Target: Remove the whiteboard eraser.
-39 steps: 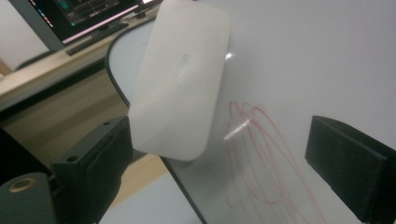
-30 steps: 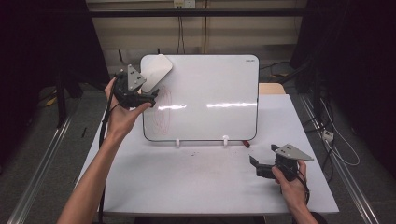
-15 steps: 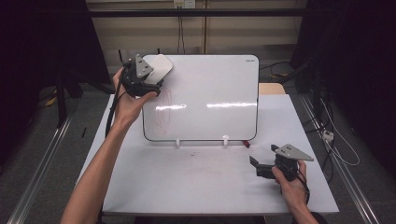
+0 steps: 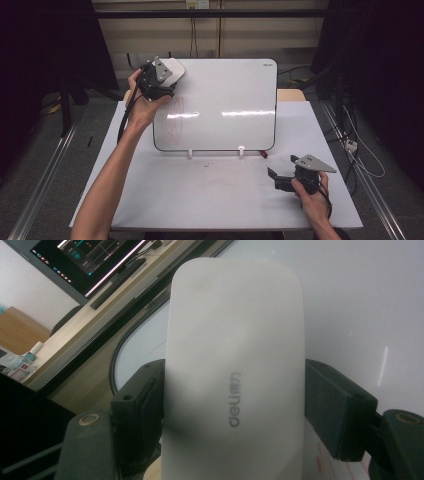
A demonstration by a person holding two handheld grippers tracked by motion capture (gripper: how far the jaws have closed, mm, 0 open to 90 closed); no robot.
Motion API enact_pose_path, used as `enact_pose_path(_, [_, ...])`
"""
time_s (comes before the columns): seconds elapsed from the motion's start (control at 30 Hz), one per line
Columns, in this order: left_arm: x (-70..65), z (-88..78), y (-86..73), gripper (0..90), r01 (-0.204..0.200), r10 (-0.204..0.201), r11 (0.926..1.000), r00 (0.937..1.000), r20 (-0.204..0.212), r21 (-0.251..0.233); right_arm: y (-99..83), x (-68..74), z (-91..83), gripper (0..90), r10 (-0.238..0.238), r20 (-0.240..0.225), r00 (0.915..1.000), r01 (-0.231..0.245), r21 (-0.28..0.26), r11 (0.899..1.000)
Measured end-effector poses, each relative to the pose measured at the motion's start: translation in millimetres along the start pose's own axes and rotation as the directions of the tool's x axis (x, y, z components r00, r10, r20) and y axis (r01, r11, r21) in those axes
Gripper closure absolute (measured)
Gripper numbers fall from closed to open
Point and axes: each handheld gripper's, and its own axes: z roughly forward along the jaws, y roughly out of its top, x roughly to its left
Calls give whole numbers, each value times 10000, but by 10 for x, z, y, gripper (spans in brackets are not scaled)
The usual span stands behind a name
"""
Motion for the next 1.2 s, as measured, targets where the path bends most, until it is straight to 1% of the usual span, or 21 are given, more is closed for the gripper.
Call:
enact_pose_path(0.07, [-8,7,-1,286,-25,25,10000,10000,-56,-10,1,3,1,43,15,-4,10000,-15,-16,10000])
enact_pose_path(0.1, [-13,12,0,286,-123,123,9999,9998,-135,41,1,3,1,43,15,-4,10000,-15,-16,10000])
enact_pose_path(0.13, [-16,14,0,302,-160,161,9999,9997,-184,32,2,3,3,42,-8,3,10000,8,-23,10000])
enact_pose_path(0.23, [-26,13,3,306,-248,249,9997,9993,-266,39,2,3,4,42,-28,11,10000,28,-19,10000])
enact_pose_path(0.3, [-40,13,11,308,-305,309,9995,9988,-378,123,1,2,5,42,-32,30,10000,32,-4,10000])
enact_pose_path(0.53, [-35,0,15,311,-258,262,9996,9992,-306,126,-1,2,3,42,-42,34,10000,42,25,10000])
enact_pose_path(0.57, [-35,-2,16,311,-215,218,9997,9993,-311,117,-1,2,3,42,-32,42,10000,31,23,10000])
enact_pose_path(0.6, [-31,-7,14,311,-89,92,9999,9996,-282,84,-1,1,3,42,-26,44,10000,26,23,10000])
enact_pose_path(0.63, [-25,-9,15,311,-60,63,9999,9997,-225,129,-1,1,3,42,-26,44,10000,26,23,10000])
enact_pose_path(0.7, [-5,-19,21,312,150,-149,9998,9998,-89,94,-2,-1,-1,42,21,-17,10000,-21,10,10000])
enact_pose_path(0.8, [5,-24,30,312,135,-135,9998,9999,-20,159,-1,1,1,41,33,2,10000,-33,23,10000])
enact_pose_path(0.83, [16,-28,32,312,197,-198,9996,9998,50,185,-1,1,1,41,33,2,10000,-33,23,10000])
enact_pose_path(0.87, [30,-33,33,313,378,-381,9992,9992,156,150,2,5,7,41,30,16,10000,-30,7,10000])
enact_pose_path(0.9, [48,-39,34,313,483,-489,9987,9984,286,183,2,5,7,41,30,16,10000,-30,7,10000])
enact_pose_path(0.97, [68,-50,28,313,778,-783,9969,9961,417,136,3,7,11,41,23,10,10000,-23,20,10000])
enact_pose_path(1.0, [81,-58,23,313,857,-865,9962,9947,548,152,3,7,11,41,33,7,10000,-33,17,10000])
enact_pose_path(1.1, [95,-76,-8,313,1190,-1203,9927,9902,710,217,5,3,9,41,34,0,10000,-34,3,10000])
enact_pose_path(1.13, [95,-76,-8,313,1190,-1203,9927,9902,710,217,6,4,10,41,50,-9,10000,-50,3,10000])
enact_pose_path(1.2, [101,-104,-1,313,1404,-1404,9901,9862,879,64,9,7,13,41,42,-29,10000,-42,-3,10000])
